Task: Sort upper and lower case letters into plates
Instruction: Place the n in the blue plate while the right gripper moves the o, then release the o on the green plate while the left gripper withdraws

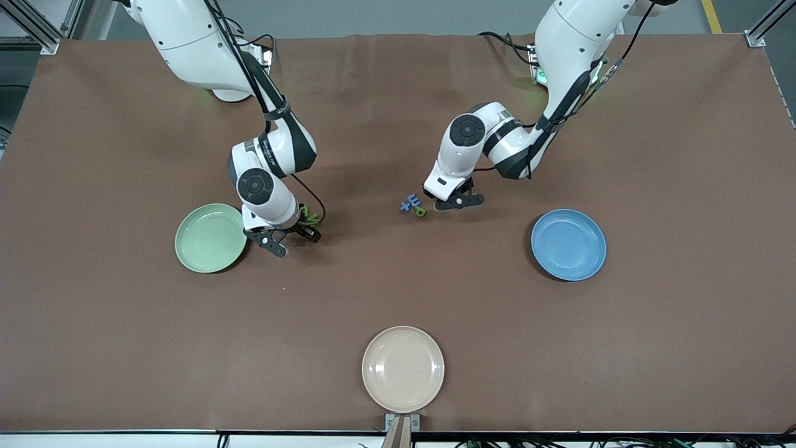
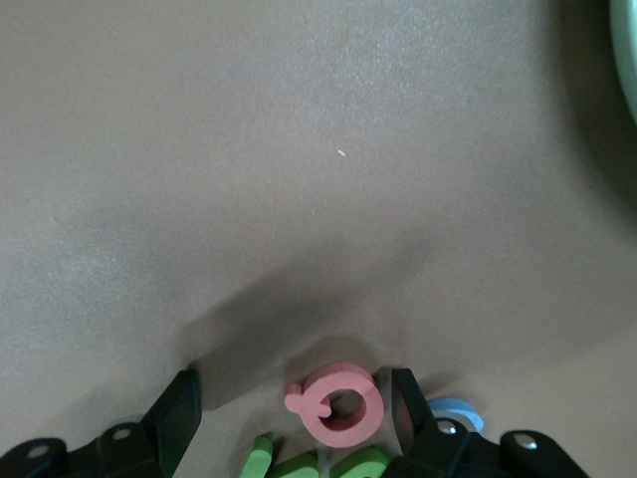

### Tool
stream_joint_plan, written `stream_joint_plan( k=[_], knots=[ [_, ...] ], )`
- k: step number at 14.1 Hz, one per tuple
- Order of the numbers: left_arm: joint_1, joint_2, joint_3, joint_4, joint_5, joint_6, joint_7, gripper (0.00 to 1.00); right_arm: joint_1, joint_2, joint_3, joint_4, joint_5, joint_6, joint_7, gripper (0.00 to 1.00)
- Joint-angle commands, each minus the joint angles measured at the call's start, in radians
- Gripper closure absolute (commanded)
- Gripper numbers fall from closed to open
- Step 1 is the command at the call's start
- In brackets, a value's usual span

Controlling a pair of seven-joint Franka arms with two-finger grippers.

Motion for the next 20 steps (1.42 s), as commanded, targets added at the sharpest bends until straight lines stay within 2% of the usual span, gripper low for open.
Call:
stream_joint_plan(
  k=[1, 3, 4, 7, 8, 10, 11, 16, 18, 20],
  knots=[
    [0.012, -0.022, 0.004, -0.003, 0.028, -0.030, -0.029, 0.87, 0.017, -0.006, -0.009, -0.027, 0.011, 0.014, 0.009, 0.16],
    [0.035, -0.083, 0.000, 0.005, 0.021, -0.101, -0.025, 0.91, 0.017, -0.008, -0.009, -0.028, 0.011, 0.016, 0.009, 0.19],
    [0.058, -0.120, 0.000, 0.005, 0.018, -0.130, -0.019, 0.92, 0.017, -0.006, -0.009, -0.028, 0.011, 0.014, 0.011, 0.25],
    [0.130, -0.187, -0.002, -0.001, 0.018, -0.177, 0.020, 0.96, 0.016, -0.008, -0.009, -0.028, 0.011, 0.011, 0.011, 0.55],
    [0.171, -0.204, -0.002, -0.003, 0.018, -0.200, 0.068, 0.97, 0.017, -0.008, -0.009, -0.028, 0.011, 0.008, 0.011, 0.71],
    [0.256, -0.224, 0.000, -0.012, 0.018, -0.213, 0.183, 0.97, 0.016, -0.008, -0.009, -0.028, 0.011, 0.005, 0.009, 0.91],
    [0.299, -0.226, 0.000, -0.017, 0.018, -0.213, 0.234, 0.97, 0.016, -0.008, -0.009, -0.027, 0.011, 0.003, 0.009, 0.96],
    [0.492, -0.191, 0.001, -0.027, 0.024, -0.213, 0.504, 0.95, -0.006, -0.022, -0.012, -0.008, 0.011, -0.013, -0.023, 0.99],
    [0.541, -0.155, 0.004, -0.027, 0.034, -0.210, 0.578, 0.95, -0.055, -0.048, -0.012, 0.043, 0.011, -0.122, -0.067, 1.00],
    [0.598, -0.120, 0.003, -0.027, 0.099, -0.205, 0.604, 0.94, -0.113, -0.084, -0.012, 0.080, 0.011, -0.225, -0.151, 1.00]
  ],
)
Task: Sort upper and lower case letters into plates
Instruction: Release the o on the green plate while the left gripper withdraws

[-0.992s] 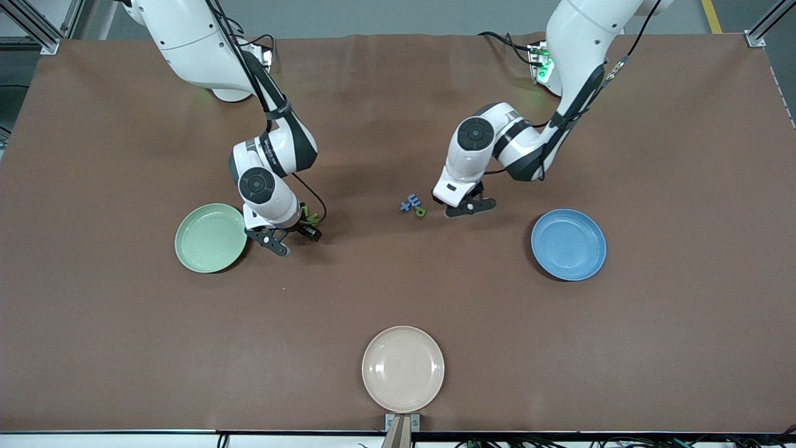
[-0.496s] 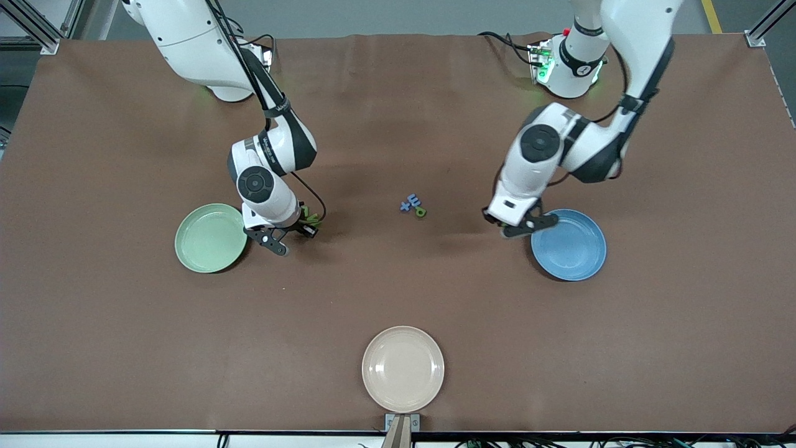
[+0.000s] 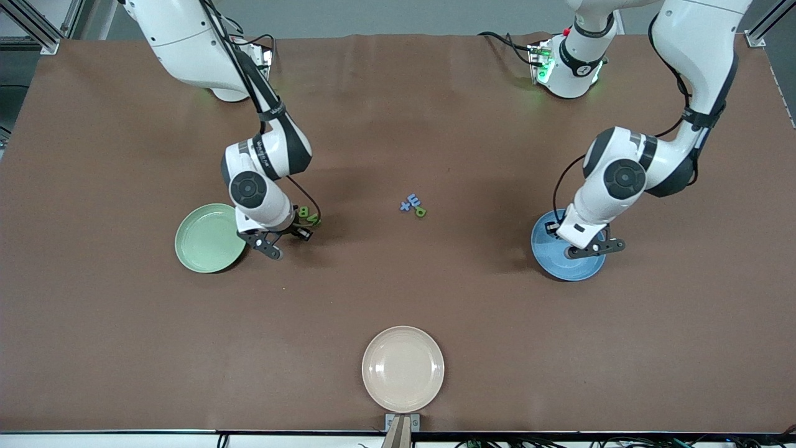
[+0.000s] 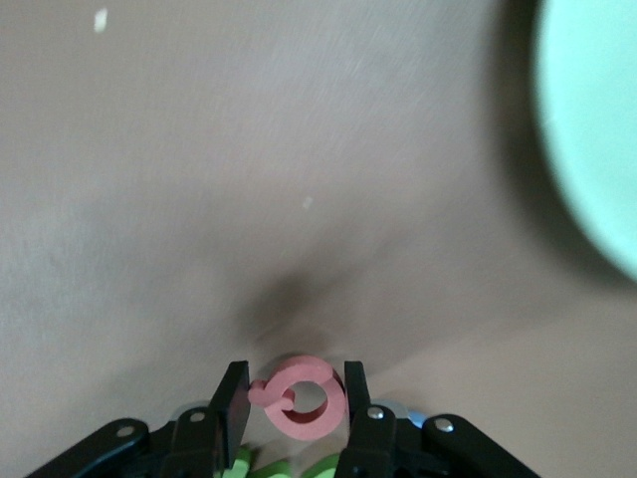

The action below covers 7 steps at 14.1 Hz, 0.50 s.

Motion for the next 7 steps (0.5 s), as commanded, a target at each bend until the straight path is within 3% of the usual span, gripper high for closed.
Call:
stream_joint_plan(
  k=[1, 5, 6, 7],
  knots=[
    [0.055, 0.046, -0.012, 0.004, 0.087, 0.005, 0.022, 0.94, -0.108, -0.079, 0.008, 0.021, 0.010, -0.110, -0.143, 1.00],
    [0.082, 0.072, -0.012, 0.004, 0.125, 0.011, 0.027, 0.91, -0.273, -0.141, 0.007, 0.003, 0.008, -0.204, -0.456, 0.99],
    [0.082, 0.069, -0.013, 0.005, 0.125, 0.010, 0.027, 0.85, -0.300, -0.144, 0.005, -0.013, 0.002, -0.202, -0.504, 0.99],
    [0.082, 0.062, -0.015, 0.007, 0.125, 0.008, 0.028, 0.65, -0.330, -0.147, 0.005, -0.036, -0.002, -0.192, -0.551, 0.99]
  ],
)
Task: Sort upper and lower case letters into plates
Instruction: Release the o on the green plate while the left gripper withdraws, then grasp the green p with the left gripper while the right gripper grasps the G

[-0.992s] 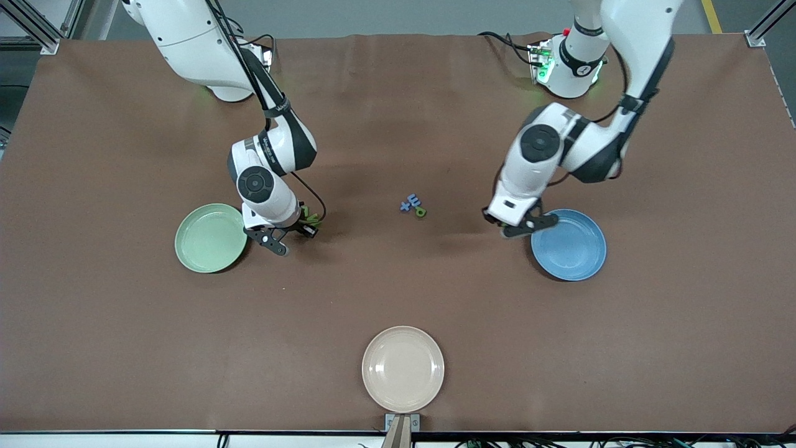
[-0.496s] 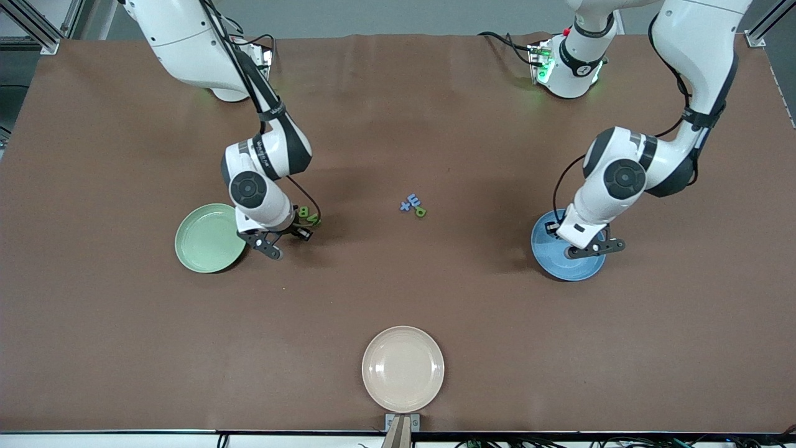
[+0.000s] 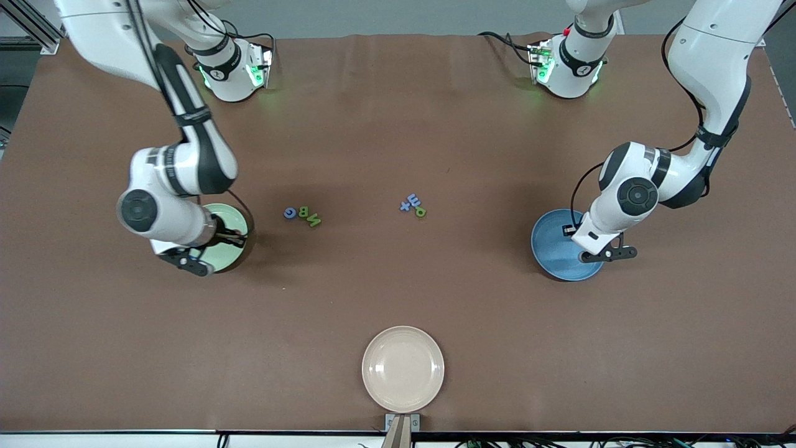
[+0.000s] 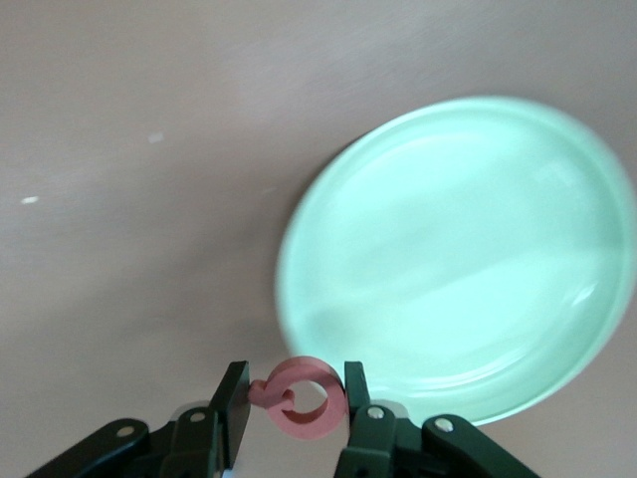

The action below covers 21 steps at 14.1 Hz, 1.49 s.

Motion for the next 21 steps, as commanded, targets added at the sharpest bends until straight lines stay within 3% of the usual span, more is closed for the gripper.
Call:
stream_joint_plan(
  k=[1, 2, 5, 7, 8, 9, 10, 11, 13, 16, 21],
  knots=[
    [0.008, -0.021, -0.015, 0.010, 0.019, -0.007, 0.006, 0.28, -0.077, -0.034, 0.016, -0.089, -0.003, 0.037, -0.123, 0.99],
    [0.004, -0.042, -0.020, 0.012, 0.017, -0.012, 0.000, 0.00, -0.094, -0.034, 0.016, -0.108, -0.003, 0.057, -0.164, 0.99],
    [0.002, -0.074, -0.131, 0.048, 0.002, -0.142, -0.043, 0.00, -0.116, -0.028, 0.014, -0.170, -0.005, 0.123, -0.197, 0.98],
    [0.001, -0.071, -0.238, 0.081, 0.002, -0.222, -0.197, 0.00, -0.117, -0.025, 0.014, -0.207, -0.005, 0.178, -0.200, 0.97],
    [-0.005, -0.064, -0.289, 0.091, 0.004, -0.227, -0.286, 0.00, -0.120, -0.020, 0.014, -0.205, -0.005, 0.180, -0.200, 0.89],
    [-0.013, -0.058, -0.337, 0.096, 0.004, -0.227, -0.370, 0.00, -0.120, -0.016, 0.016, -0.205, -0.005, 0.178, -0.200, 0.59],
    [-0.034, -0.044, -0.372, 0.101, 0.004, -0.227, -0.447, 0.00, -0.120, -0.012, 0.016, -0.204, -0.005, 0.180, -0.200, 0.09],
    [-0.083, -0.023, -0.382, 0.122, 0.004, -0.227, -0.534, 0.00, -0.125, -0.012, 0.016, -0.202, -0.005, 0.175, -0.200, 0.00],
    [-0.183, 0.020, -0.380, 0.153, 0.004, -0.224, -0.708, 0.00, -0.128, -0.014, 0.016, -0.192, -0.005, 0.165, -0.197, 0.00],
    [-0.254, 0.092, -0.380, 0.179, 0.004, -0.198, -0.953, 0.00, -0.102, -0.028, 0.023, -0.165, 0.001, 0.114, -0.115, 0.00],
    [-0.308, 0.162, -0.377, 0.187, 0.016, -0.024, -1.444, 0.00, 0.061, -0.026, 0.023, -0.168, 0.010, 0.160, 0.146, 0.00]
  ],
)
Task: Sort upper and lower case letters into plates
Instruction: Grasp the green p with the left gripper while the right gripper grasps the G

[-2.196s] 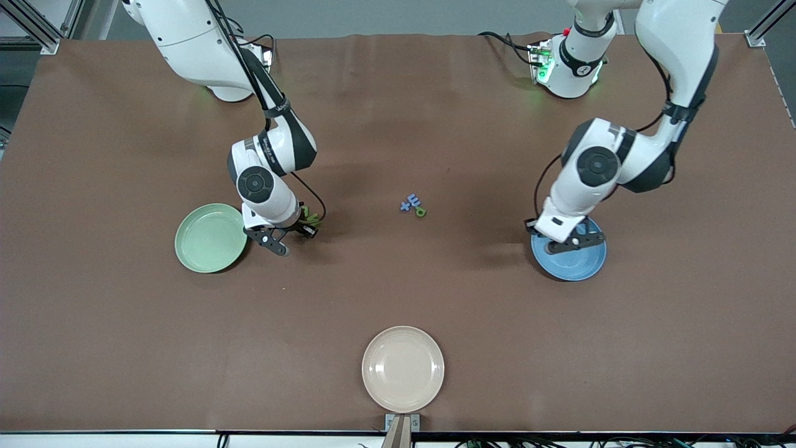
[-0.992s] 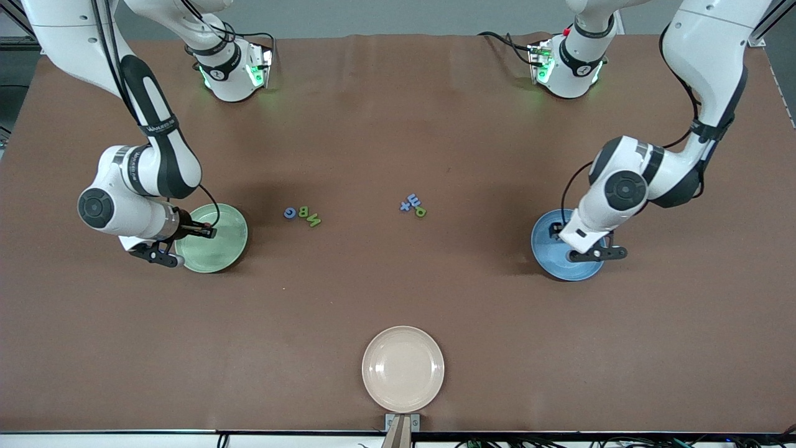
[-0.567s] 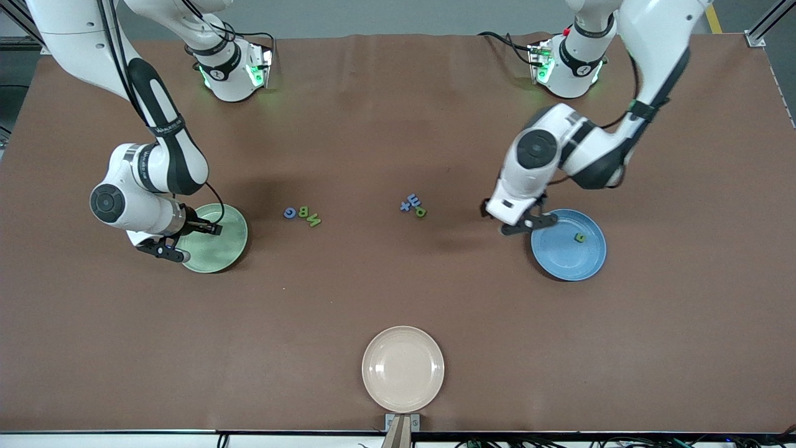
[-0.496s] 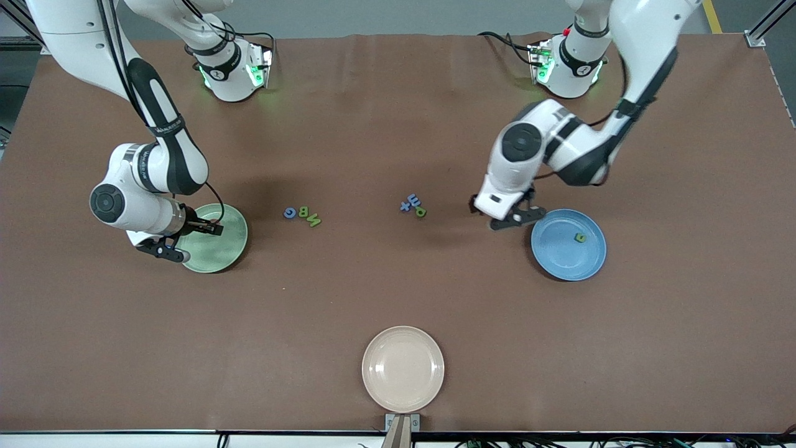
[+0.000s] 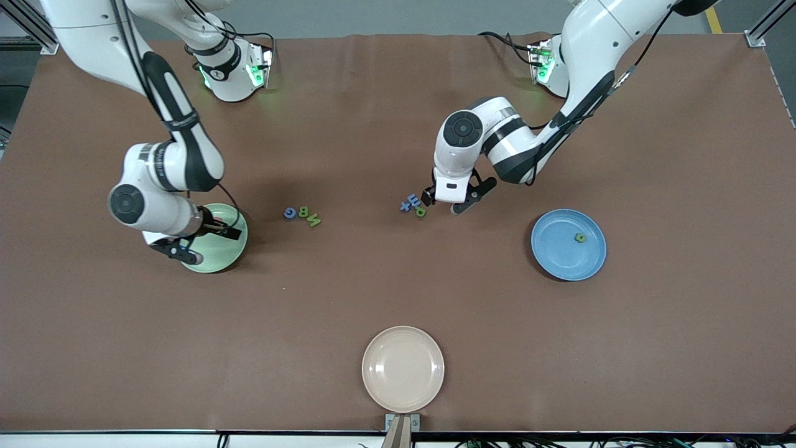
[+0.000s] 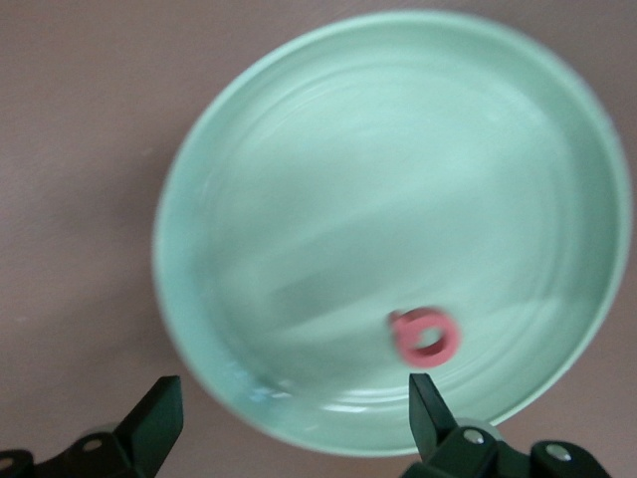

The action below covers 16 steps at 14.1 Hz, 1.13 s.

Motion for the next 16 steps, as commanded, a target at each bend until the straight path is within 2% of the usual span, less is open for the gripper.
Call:
stream_joint_plan(
  k=[1, 3, 8, 10, 14, 16],
  knots=[
    [-0.006, 0.049, 0.004, 0.025, 0.017, 0.079, -0.195, 0.00, 0.073, -0.015, -0.003, -0.022, 0.009, 0.045, 0.118, 0.00],
    [-0.035, 0.063, 0.022, 0.039, 0.017, 0.090, -0.241, 0.00, 0.129, -0.009, -0.003, -0.025, 0.009, 0.097, 0.202, 0.00],
    [-0.216, 0.101, 0.185, 0.120, 0.017, 0.093, -0.341, 0.00, 0.231, 0.029, -0.004, -0.066, 0.009, 0.232, 0.371, 0.00],
    [-0.231, 0.121, 0.196, 0.140, 0.017, 0.095, -0.342, 0.00, 0.257, 0.035, -0.004, -0.105, 0.009, 0.289, 0.414, 0.00],
    [-0.233, 0.143, 0.199, 0.148, 0.051, 0.110, -0.341, 0.00, 0.303, 0.034, -0.006, -0.155, 0.009, 0.317, 0.471, 0.03],
    [-0.233, 0.157, 0.199, 0.154, 0.063, 0.110, -0.341, 0.06, 0.305, 0.032, -0.006, -0.181, 0.009, 0.337, 0.474, 0.03]
  ],
)
